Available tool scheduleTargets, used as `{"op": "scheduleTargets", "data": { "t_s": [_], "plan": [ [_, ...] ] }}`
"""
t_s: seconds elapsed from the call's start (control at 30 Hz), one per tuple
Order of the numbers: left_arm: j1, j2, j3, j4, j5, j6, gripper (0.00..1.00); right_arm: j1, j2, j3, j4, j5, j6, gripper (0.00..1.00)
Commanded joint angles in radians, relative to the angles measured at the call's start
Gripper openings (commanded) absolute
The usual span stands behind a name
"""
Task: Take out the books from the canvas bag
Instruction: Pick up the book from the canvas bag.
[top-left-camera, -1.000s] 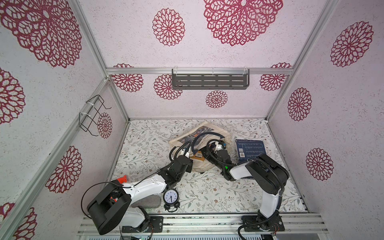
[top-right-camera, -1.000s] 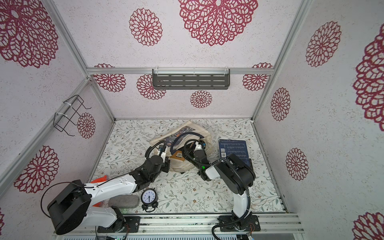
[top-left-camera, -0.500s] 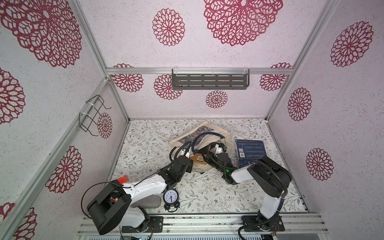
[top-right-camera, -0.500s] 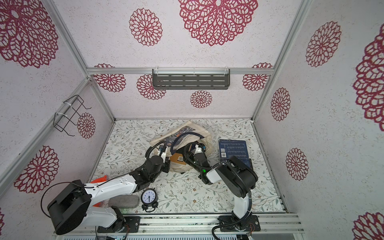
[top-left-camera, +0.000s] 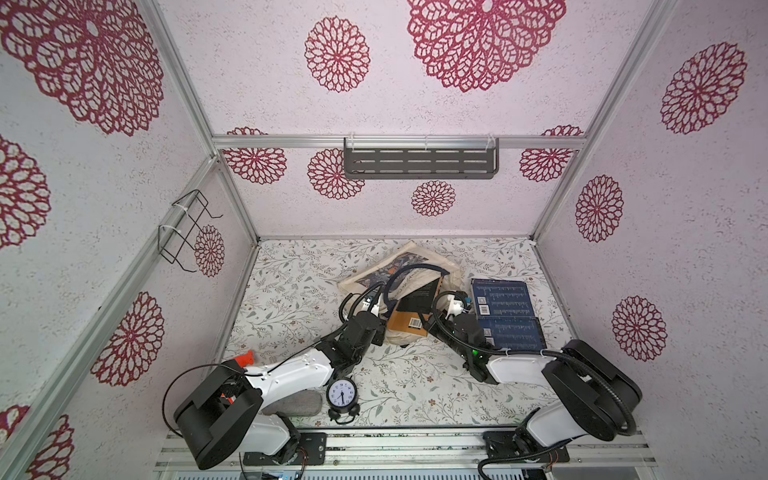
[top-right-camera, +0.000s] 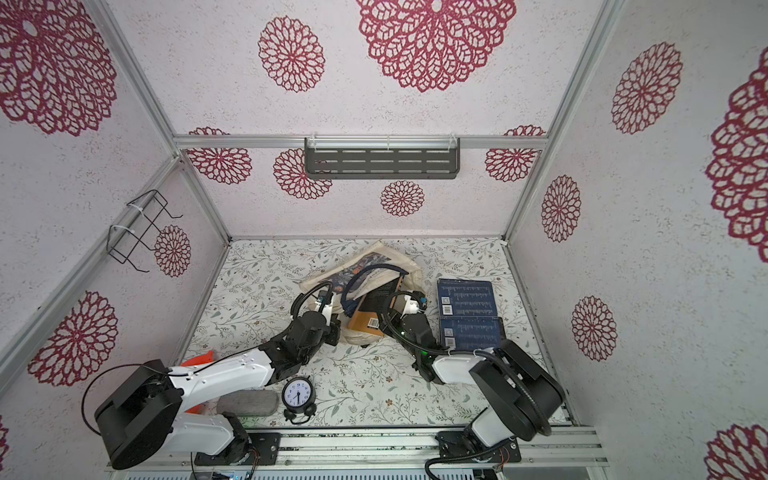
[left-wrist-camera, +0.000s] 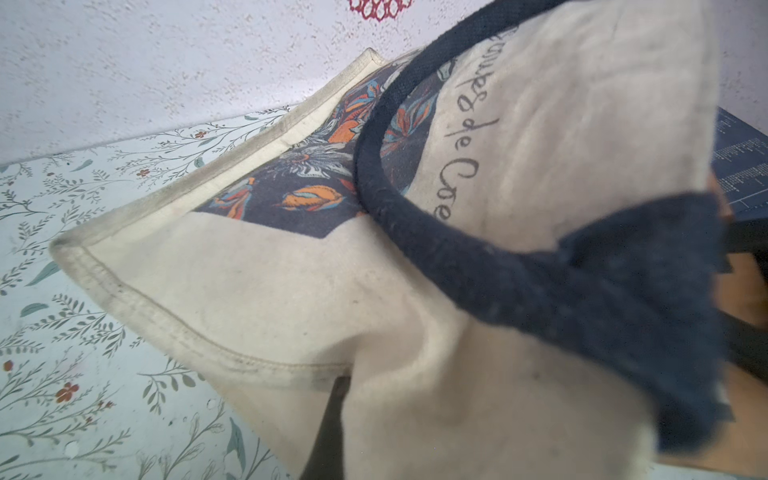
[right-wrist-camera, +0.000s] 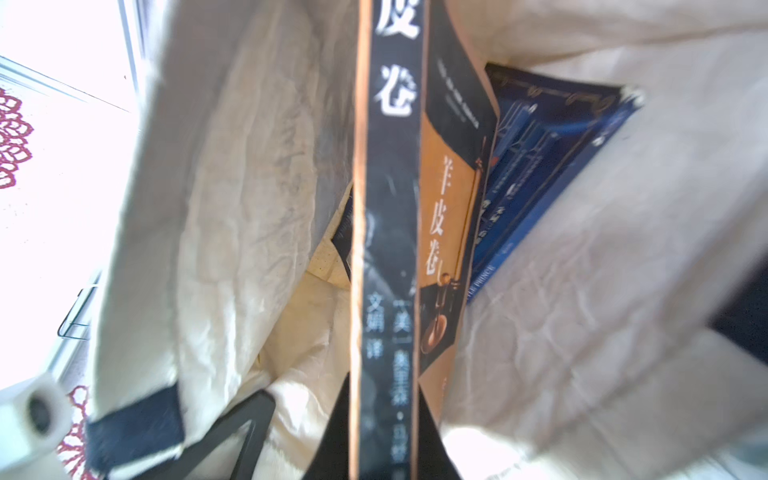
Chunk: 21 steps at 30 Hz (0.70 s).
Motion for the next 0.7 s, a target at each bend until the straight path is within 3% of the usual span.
{"op": "scheduleTargets", "data": {
  "t_s": [0.0, 0.4, 0.67],
  "plan": [
    [-0.013, -0.009, 0.011, 0.013, -0.006, 0.001, 0.00, 0.002, -0.128, -0.009, 0.041, 0.056, -0.067, 0.00],
    [-0.015, -0.004, 0.014, 0.013, -0.004, 0.000, 0.00, 0.001, -0.549, -0.079, -0.294, 0.294, -0.171, 0.00],
    [-0.015, 0.000, 0.014, 0.013, -0.007, 0.001, 0.00, -0.001, -0.770, -0.108, -0.523, 0.550, -0.136, 0.00]
  ]
}}
